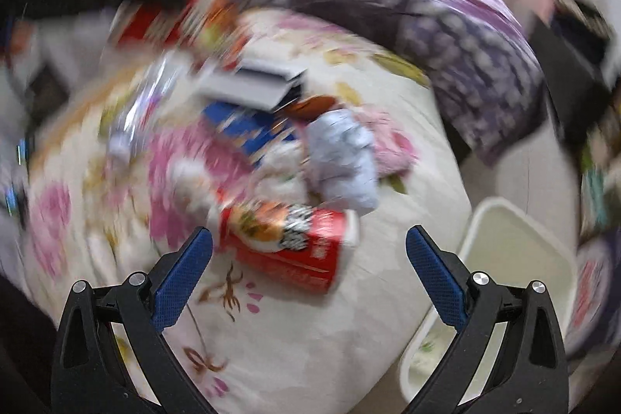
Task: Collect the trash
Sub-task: 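Grasp the red noodle cup with the right gripper while the left holds the white cup, then carry the red noodle cup over the bin and open the right gripper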
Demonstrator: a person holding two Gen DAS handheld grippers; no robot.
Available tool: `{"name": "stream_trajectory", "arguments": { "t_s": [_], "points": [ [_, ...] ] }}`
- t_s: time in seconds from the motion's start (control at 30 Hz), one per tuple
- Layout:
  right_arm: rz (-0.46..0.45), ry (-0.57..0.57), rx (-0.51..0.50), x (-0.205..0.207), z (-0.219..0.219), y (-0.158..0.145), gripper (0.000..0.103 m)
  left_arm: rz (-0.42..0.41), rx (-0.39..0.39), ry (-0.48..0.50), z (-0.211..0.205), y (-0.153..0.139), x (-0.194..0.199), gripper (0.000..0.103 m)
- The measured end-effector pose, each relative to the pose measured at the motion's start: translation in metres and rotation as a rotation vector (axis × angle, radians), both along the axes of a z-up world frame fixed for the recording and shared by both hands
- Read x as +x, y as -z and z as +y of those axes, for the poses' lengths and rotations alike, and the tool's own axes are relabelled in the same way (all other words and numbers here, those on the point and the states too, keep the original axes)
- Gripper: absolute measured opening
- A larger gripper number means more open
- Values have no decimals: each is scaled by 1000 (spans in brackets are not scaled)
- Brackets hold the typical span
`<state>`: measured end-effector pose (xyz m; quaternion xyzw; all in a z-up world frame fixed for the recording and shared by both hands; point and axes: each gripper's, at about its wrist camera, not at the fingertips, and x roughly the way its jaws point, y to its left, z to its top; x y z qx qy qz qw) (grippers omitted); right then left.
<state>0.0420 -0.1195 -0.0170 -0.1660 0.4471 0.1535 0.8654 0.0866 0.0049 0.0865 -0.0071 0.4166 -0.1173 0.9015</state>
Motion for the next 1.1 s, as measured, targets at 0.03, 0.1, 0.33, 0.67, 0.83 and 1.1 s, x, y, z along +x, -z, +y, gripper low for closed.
{"name": "stream_trajectory", "arguments": {
  "t_s": [0.03, 0.1, 0.33, 0.67, 0.83, 1.1],
  "points": [
    [-16, -44, -57, -1, 8, 4, 96, 1, -4, -4, 4, 0, 0, 25],
    [-52, -137, -185, -6, 24, 16, 96, 4, -13, -16, 11, 0, 0, 25],
    [-74, -186, -309, 1, 41, 39, 90, 18, -21, -37, 24, 5, 3, 26],
    [28, 4, 185, 25, 8, -10, 45, 7, -35, -98, 42, 5, 7, 26],
    [-34, 146, 404, 25, -21, -43, 45, -47, -14, -126, 40, -2, 1, 26],
    [-139, 289, 467, 24, -48, -61, 45, -154, 37, -169, 23, -14, -9, 26]
  ]
}}
